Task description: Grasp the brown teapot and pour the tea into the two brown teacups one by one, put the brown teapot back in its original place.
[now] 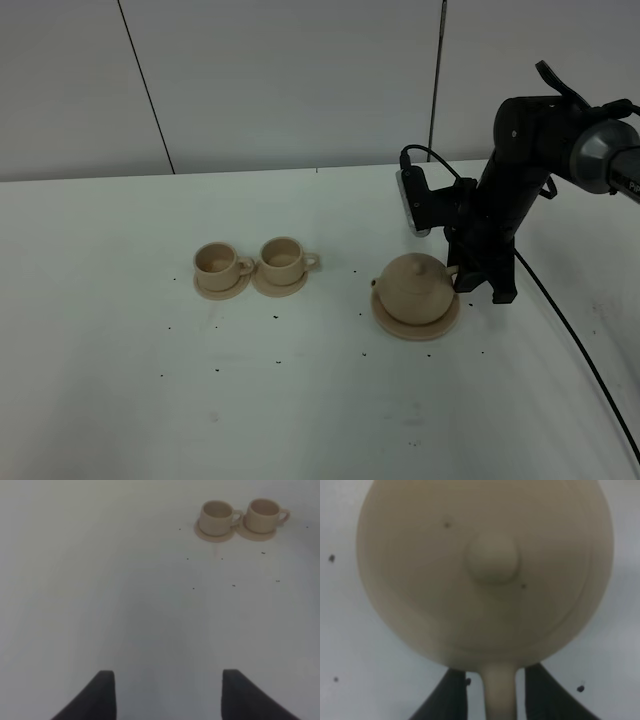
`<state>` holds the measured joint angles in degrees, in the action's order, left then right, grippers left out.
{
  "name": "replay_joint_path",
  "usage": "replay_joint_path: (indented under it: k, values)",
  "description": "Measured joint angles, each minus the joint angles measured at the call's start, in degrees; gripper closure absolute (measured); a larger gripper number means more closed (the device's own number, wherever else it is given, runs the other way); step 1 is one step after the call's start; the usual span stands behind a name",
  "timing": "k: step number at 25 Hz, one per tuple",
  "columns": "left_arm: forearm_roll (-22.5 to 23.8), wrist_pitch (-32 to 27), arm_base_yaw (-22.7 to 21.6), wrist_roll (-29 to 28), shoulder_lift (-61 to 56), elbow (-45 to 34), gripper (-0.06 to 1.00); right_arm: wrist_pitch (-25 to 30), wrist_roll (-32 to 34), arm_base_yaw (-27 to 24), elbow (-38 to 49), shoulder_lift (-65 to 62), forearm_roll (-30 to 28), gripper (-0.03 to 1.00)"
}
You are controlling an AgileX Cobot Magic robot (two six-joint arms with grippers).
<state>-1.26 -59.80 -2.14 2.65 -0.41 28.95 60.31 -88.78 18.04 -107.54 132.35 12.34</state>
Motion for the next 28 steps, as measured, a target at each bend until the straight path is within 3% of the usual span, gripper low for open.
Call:
replay_joint_path:
  k: [28]
  values:
    - [0.0, 0.0, 0.0, 0.0, 0.0, 0.0, 0.41, -0.1, 1.0, 2.6, -1.7, -0.1, -5.9, 0.68]
